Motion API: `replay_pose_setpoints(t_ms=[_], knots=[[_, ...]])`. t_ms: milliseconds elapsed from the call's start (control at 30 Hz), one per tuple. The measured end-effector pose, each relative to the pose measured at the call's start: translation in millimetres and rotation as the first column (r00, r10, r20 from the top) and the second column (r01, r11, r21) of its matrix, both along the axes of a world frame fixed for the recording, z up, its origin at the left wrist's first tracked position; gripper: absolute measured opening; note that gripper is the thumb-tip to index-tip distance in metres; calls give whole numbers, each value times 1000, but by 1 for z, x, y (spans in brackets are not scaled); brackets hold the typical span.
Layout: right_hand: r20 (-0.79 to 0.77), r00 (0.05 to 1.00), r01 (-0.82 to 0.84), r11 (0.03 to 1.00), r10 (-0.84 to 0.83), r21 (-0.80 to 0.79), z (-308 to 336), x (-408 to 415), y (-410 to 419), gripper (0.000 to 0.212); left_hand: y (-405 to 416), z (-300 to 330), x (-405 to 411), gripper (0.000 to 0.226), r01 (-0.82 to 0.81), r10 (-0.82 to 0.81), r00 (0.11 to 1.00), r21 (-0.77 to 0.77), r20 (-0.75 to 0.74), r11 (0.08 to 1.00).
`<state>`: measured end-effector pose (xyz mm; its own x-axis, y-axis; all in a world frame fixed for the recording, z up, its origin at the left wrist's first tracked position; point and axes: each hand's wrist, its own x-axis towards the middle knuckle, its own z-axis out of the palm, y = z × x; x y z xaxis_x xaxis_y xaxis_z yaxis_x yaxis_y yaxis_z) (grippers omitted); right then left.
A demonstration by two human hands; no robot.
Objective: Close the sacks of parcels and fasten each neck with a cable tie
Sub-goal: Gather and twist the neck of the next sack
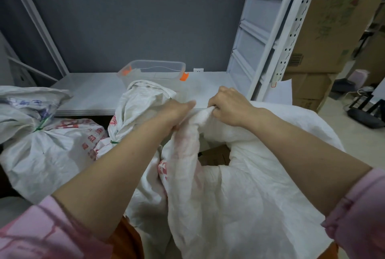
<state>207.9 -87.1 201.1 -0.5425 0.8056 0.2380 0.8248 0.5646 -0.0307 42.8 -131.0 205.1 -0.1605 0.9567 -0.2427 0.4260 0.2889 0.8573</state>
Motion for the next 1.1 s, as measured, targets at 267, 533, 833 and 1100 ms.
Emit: replay_pose_setpoints(t_ms=[267, 533, 833, 1100], knots=[[144, 977, 167, 984, -157, -58, 10, -10, 12, 27, -9, -16, -4, 43, 239, -119, 827, 153, -550, 959], [202, 949, 256, 966, -241, -47, 5, -14, 13, 25, 7, -29, -17, 40, 74, 1, 941, -208, 339, 975], [101, 992, -85, 995, 81, 41, -15, -27, 0, 26, 8, -27, -7, 30, 39, 84, 874, -242, 479, 970], [218, 969, 138, 985, -112, -105, -1, -28, 6, 24, -9, -23, -9, 40, 322, -315, 830, -66, -460, 944]])
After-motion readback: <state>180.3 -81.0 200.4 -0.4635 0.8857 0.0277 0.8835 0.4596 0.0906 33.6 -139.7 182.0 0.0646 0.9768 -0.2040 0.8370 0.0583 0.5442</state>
